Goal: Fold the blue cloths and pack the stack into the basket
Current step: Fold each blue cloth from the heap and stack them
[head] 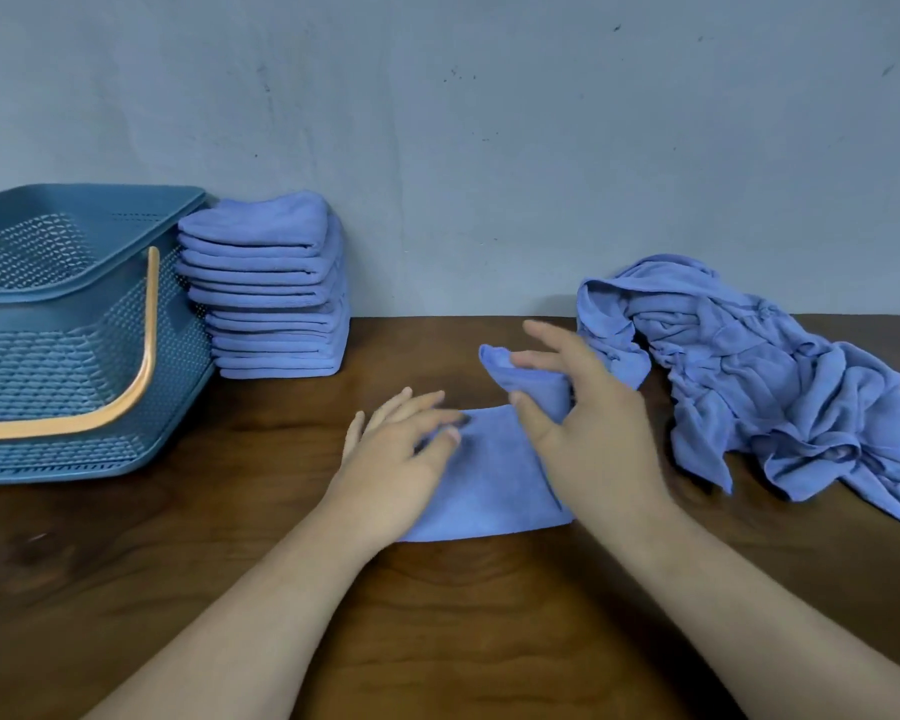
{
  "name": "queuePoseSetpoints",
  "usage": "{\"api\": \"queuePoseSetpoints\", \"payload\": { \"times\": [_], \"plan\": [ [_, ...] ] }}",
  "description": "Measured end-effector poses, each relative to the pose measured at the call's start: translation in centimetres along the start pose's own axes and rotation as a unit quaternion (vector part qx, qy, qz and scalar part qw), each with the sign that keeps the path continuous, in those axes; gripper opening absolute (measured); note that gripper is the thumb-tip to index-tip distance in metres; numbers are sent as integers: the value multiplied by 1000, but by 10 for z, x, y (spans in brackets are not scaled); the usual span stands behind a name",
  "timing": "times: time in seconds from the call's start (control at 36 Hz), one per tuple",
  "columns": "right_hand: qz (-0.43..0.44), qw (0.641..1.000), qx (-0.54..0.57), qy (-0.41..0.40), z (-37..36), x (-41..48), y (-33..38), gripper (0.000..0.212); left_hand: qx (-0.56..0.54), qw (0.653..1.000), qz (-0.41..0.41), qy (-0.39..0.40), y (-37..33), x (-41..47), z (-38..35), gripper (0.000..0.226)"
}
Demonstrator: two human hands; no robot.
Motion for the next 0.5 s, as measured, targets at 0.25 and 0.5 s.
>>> {"api": "queuePoseSetpoints", "payload": {
  "times": [0.25,0.5],
  "plan": [
    [109,985,-35,127,-39,-26,5,69,-255,959,81,-90,-10,-1,9,34],
    [155,964,-110,185,-25,-26,-2,73,-237,966,75,-68,-2,6,8,39]
  ]
}}
Point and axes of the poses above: each hand's wrist, its own x-axis towards the middle knuckle, its own z-axis out of the back of the hand, y = z × x, the point moved 2 cm from there along x, towards the middle knuckle, and after that the axes turned 5 degrees about -x, right-handed, at the moved point
